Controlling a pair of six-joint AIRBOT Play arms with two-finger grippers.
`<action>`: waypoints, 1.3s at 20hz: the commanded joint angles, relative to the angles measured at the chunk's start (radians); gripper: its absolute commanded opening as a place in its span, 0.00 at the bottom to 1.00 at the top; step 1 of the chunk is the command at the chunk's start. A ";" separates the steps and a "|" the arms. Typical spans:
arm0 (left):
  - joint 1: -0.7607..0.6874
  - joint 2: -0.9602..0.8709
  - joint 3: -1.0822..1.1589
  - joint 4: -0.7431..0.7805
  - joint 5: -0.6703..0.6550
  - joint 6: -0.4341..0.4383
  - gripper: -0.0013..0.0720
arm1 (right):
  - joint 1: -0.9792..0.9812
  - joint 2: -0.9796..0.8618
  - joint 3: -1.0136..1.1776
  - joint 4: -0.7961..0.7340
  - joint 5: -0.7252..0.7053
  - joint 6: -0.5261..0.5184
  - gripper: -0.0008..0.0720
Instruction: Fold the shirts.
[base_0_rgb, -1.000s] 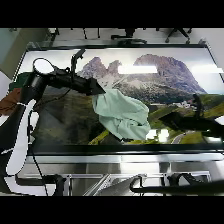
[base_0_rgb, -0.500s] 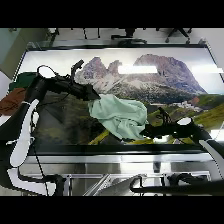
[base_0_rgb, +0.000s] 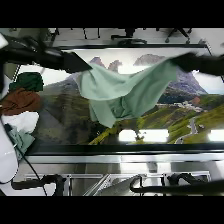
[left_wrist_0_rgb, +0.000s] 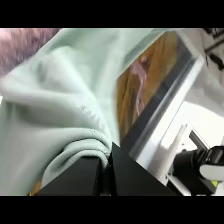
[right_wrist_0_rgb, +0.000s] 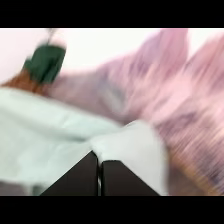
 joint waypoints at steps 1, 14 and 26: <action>0.050 0.161 0.070 0.002 0.049 -0.047 0.03 | -0.097 0.036 0.364 -0.123 0.031 0.055 0.04; 0.159 0.176 -0.325 0.014 0.105 0.105 0.04 | -0.033 -0.296 0.432 0.047 0.070 -0.007 0.04; 0.192 -0.363 -0.266 0.306 0.189 0.052 0.96 | 0.223 -0.938 0.412 -0.194 0.024 0.119 0.48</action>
